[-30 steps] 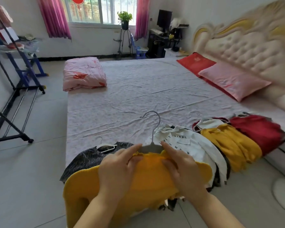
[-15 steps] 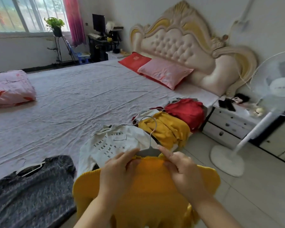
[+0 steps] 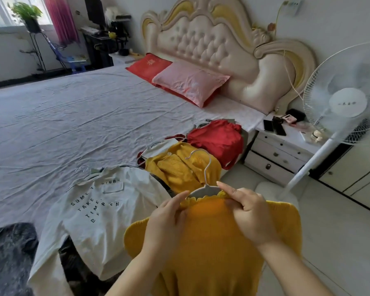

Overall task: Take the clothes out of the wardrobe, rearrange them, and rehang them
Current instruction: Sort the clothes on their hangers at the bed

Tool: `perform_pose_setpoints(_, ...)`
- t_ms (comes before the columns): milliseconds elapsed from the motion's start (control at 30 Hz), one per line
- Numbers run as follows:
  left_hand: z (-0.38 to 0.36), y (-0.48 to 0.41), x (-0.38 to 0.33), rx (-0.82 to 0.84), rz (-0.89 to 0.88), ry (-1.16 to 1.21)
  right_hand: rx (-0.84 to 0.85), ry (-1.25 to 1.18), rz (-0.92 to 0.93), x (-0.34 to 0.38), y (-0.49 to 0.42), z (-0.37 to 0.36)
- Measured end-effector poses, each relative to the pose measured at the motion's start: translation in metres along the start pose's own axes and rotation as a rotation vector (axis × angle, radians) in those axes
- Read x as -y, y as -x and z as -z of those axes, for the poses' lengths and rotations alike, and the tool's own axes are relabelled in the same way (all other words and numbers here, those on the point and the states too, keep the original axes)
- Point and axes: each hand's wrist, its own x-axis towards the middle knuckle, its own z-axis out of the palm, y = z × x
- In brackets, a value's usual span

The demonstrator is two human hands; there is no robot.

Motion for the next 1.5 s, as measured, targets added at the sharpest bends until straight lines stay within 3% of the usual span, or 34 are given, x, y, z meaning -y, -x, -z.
perform_pose_setpoints(400,-0.055,-0.214,0.030,0.081,0.105,0.036,0.144,0.043,0.028,-0.132,-0.192,-0.060)
perform_pose_setpoints(633,-0.055,-0.309,0.060,-0.013,0.218,0.014,0.286,-0.102,0.050,-0.174,-0.305,-0.123)
perform_pose_setpoints(1033,-0.043,-0.500,0.162,-0.240,0.584,-0.066,0.660,-0.358,0.136,-0.238,-0.515,-0.320)
perform_pose_setpoints(1100,-0.039,-0.525,0.187,-0.267,0.643,-0.099,0.735,-0.300,0.135,-0.244,-0.538,-0.362)
perform_pose_setpoints(1267,-0.044,-0.548,0.238,-0.193,0.827,-0.185,1.055,0.151,0.096,-0.261,-0.561,-0.449)
perform_pose_setpoints(1367,-0.056,-0.536,0.247,-0.100,0.900,-0.208,1.197,0.167,0.090,-0.266,-0.543,-0.454)
perform_pose_setpoints(1500,-0.064,-0.519,0.247,-0.062,0.965,-0.200,1.267,0.154,0.111,-0.266,-0.513,-0.439)
